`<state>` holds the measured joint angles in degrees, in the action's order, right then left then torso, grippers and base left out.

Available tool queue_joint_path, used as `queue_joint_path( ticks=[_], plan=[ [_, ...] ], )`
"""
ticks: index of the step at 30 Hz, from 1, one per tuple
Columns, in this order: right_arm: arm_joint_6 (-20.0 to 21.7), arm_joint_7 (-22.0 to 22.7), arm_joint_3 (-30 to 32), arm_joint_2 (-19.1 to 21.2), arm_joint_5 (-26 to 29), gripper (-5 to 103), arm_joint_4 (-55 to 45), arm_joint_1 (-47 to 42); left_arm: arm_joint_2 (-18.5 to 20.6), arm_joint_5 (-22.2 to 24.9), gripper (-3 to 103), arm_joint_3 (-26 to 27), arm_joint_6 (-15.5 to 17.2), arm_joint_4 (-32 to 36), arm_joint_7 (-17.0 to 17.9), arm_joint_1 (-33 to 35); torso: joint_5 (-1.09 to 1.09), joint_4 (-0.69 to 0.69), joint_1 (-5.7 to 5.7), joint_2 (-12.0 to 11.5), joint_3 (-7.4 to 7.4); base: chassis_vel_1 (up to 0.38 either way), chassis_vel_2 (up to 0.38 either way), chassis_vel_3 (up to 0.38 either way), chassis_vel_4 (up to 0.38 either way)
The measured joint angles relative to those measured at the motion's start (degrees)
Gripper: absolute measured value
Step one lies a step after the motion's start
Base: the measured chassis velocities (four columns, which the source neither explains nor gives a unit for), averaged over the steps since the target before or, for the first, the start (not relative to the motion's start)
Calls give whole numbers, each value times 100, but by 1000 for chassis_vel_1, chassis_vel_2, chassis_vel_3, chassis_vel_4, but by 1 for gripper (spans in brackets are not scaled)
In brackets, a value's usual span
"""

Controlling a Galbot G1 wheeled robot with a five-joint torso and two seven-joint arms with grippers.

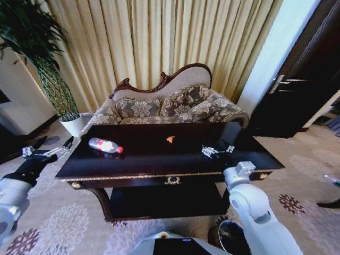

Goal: Move to the front of the table and place the trash on the table into the trash bin.

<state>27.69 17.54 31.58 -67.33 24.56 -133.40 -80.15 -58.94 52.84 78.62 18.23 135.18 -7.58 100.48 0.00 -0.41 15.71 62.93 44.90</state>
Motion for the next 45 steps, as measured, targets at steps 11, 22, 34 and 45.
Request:
queue_joint_path(
  ticks=[11, 22, 34, 45],
  plan=[
    [1186, 1088, -202, 104, 799, 100, -187, 177, -102, -22, 100, -38, -3, 17, -12, 18, 1, 1, -11, 6, -4, 4, -15, -4, 15],
    [1398, 1313, -511, 84, 1108, 100, 205, 611, -96, -24, 100, 16, -14, 27, -28, 39, 1, 1, -6, 3, -2, 0, 0, 0, 0],
    [1219, 1188, -537, 124, 777, 98, 556, 704, -107, -35, 100, 5, -11, 109, -30, 29, 0, 0, -6, 2, -2, 0, 0, 0, 0],
    [1071, 1102, -537, 129, 580, 61, 632, 646, -102, -33, 100, 60, -10, 155, -29, 49, 0, 1, -6, 3, -2, 0, 0, 0, 0]
  ],
)
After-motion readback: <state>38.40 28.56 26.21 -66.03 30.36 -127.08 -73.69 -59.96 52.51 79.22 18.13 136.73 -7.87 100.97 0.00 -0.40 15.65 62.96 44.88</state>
